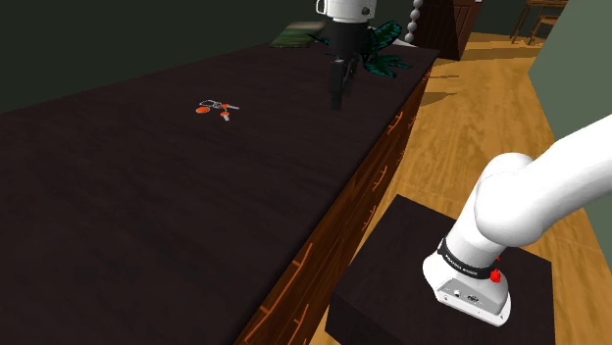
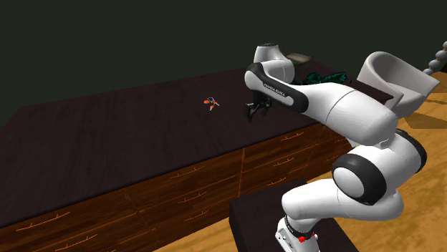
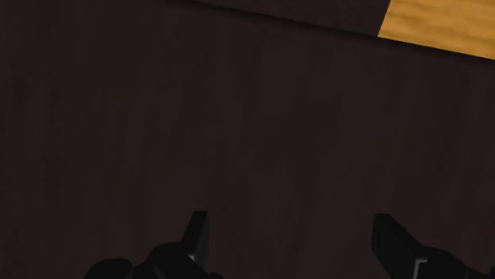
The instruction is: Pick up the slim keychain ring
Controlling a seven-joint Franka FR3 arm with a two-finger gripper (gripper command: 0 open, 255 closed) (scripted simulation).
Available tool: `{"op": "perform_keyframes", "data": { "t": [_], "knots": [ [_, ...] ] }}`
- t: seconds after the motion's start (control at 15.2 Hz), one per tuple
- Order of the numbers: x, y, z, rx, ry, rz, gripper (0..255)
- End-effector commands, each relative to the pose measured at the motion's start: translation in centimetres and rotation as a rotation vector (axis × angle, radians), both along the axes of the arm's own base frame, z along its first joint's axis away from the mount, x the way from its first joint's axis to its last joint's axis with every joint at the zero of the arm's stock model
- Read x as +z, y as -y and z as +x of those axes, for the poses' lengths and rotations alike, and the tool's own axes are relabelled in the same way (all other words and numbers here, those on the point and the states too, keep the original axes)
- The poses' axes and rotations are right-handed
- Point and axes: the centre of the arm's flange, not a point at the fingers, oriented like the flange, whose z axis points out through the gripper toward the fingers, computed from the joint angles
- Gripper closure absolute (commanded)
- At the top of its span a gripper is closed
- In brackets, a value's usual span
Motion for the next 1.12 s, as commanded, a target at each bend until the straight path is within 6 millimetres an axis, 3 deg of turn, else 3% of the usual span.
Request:
{"op": "perform_keyframes", "data": {
  "t": [0.0, 1.06],
  "knots": [
    [0.1, -1.2, 2.5, 0.018, 0.005, 0.006, 0],
    [1.4, -11.7, 19.8, 0.156, 0.044, 0.049, 0]
  ]
}}
